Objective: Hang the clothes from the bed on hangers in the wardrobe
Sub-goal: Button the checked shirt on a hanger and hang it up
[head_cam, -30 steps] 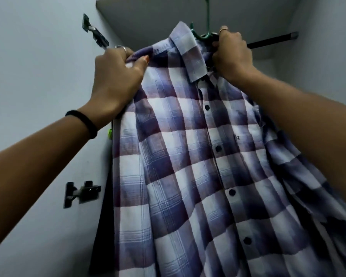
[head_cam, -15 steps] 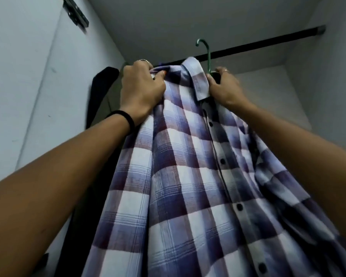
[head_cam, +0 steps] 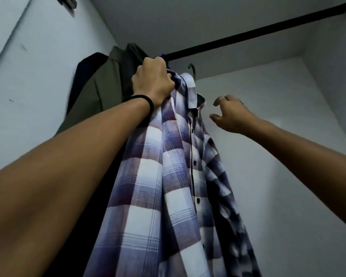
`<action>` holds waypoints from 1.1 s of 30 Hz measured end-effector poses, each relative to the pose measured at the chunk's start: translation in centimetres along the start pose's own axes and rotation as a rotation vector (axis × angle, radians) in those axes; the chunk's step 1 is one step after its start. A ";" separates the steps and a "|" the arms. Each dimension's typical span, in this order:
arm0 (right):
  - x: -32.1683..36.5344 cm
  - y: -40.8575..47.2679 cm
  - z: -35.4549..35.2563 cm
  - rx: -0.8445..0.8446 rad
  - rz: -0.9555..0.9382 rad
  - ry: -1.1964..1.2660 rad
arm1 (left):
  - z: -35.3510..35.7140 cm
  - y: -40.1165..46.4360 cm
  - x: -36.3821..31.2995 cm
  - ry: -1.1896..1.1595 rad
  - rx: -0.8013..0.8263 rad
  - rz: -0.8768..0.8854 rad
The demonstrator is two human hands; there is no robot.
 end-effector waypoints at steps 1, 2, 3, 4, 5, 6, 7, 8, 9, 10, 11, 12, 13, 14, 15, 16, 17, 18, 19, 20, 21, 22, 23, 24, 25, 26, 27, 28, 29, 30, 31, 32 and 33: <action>-0.5 0.2 0.1 -0.005 -0.008 -0.011 | 0.3 0.5 -0.2 0.032 -0.004 -0.001; -0.9 0.4 0.2 -0.008 -0.014 -0.020 | 0.5 0.9 -0.4 0.061 -0.006 -0.008; -1.5 0.7 0.3 -0.010 -0.023 -0.031 | 0.8 1.4 -0.6 0.086 -0.007 -0.012; -2.0 1.0 0.3 -0.009 -0.033 -0.050 | 1.0 1.8 -0.8 0.107 -0.005 -0.017; -2.4 1.2 0.4 -0.005 -0.043 -0.074 | 1.3 2.3 -1.0 0.120 -0.001 -0.018; -3.0 1.6 0.5 0.000 -0.054 -0.097 | 1.6 3.0 -1.1 0.125 0.004 -0.022; -3.5 2.0 0.5 0.005 -0.060 -0.113 | 1.8 3.6 -1.2 0.119 0.008 -0.028; -4.0 2.5 0.6 0.008 -0.066 -0.118 | 2.1 4.3 -1.2 0.109 0.013 -0.038; -4.5 2.9 0.7 0.010 -0.070 -0.116 | 2.4 5.0 -1.0 0.100 0.019 -0.054; -4.9 3.4 0.9 0.012 -0.075 -0.113 | 2.7 5.6 -0.9 0.090 0.029 -0.074; -5.3 4.0 1.0 0.017 -0.081 -0.107 | 3.0 6.3 -0.7 0.082 0.041 -0.096; -5.7 4.6 1.2 0.026 -0.084 -0.103 | 3.2 7.0 -0.6 0.069 0.050 -0.114; -6.0 5.2 1.3 0.039 -0.084 -0.096 | 3.3 7.9 -0.5 0.061 0.055 -0.124; -6.2 5.8 1.4 0.049 -0.082 -0.097 | 3.3 8.7 -0.4 0.054 0.055 -0.127; -6.3 6.3 1.5 0.051 -0.077 -0.104 | 3.2 9.6 -0.3 0.048 0.052 -0.127; -6.4 6.8 1.3 0.041 -0.073 -0.114 | 3.0 10.5 -0.1 0.045 0.044 -0.130; -6.6 7.1 1.1 0.019 -0.069 -0.118 | 2.9 11.3 0.1 0.041 0.032 -0.137; -6.7 7.3 0.9 -0.007 -0.069 -0.115 | 2.8 11.9 0.4 0.034 0.019 -0.149; -6.8 7.4 0.9 -0.032 -0.075 -0.112 | 2.9 12.4 0.8 0.022 0.006 -0.162; -6.8 7.3 0.9 -0.052 -0.085 -0.114 | 3.0 12.9 1.2 0.007 -0.008 -0.172; -6.9 7.2 1.1 -0.060 -0.094 -0.125 | 3.2 13.3 1.5 -0.006 -0.024 -0.182; -7.0 7.1 1.3 -0.059 -0.105 -0.137 | 3.4 13.7 1.8 -0.015 -0.042 -0.189; -7.2 7.1 1.7 -0.050 -0.113 -0.151 | 3.6 14.0 1.9 -0.020 -0.057 -0.192; -7.3 7.0 2.0 -0.041 -0.125 -0.165 | 3.6 14.1 2.1 -0.022 -0.068 -0.193; -7.4 7.0 2.3 -0.037 -0.135 -0.176 | 3.6 14.2 2.2 -0.021 -0.081 -0.193; -7.6 7.0 2.4 -0.039 -0.142 -0.182 | 3.5 14.4 2.3 -0.020 -0.096 -0.192; -7.7 7.0 2.5 -0.044 -0.145 -0.181 | 3.3 14.5 2.4 -0.022 -0.114 -0.194; -7.7 7.0 2.5 -0.050 -0.147 -0.175 | 3.0 14.6 2.6 -0.025 -0.135 -0.194; -7.6 7.0 2.6 -0.051 -0.149 -0.170 | 2.6 14.6 2.7 -0.024 -0.155 -0.191; -7.5 7.0 2.6 -0.052 -0.154 -0.169 | 2.3 14.7 2.9 -0.018 -0.171 -0.187; -7.4 7.1 2.8 -0.056 -0.159 -0.175 | 2.0 14.8 2.9 -0.010 -0.184 -0.184; -7.3 7.1 2.8 -0.061 -0.163 -0.185 | 1.7 14.9 3.0 0.003 -0.194 -0.181; -7.1 7.1 2.9 -0.064 -0.168 -0.196 | 1.4 14.8 3.0 0.013 -0.197 -0.181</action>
Point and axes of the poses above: each hand's wrist, its own y-axis towards the middle knuckle, its own z-axis out of the palm, x = y × z, the point moved 7 cm from there along y, towards the middle knuckle, and after that the axes turned 15 degrees about x, right-handed, at the moved point
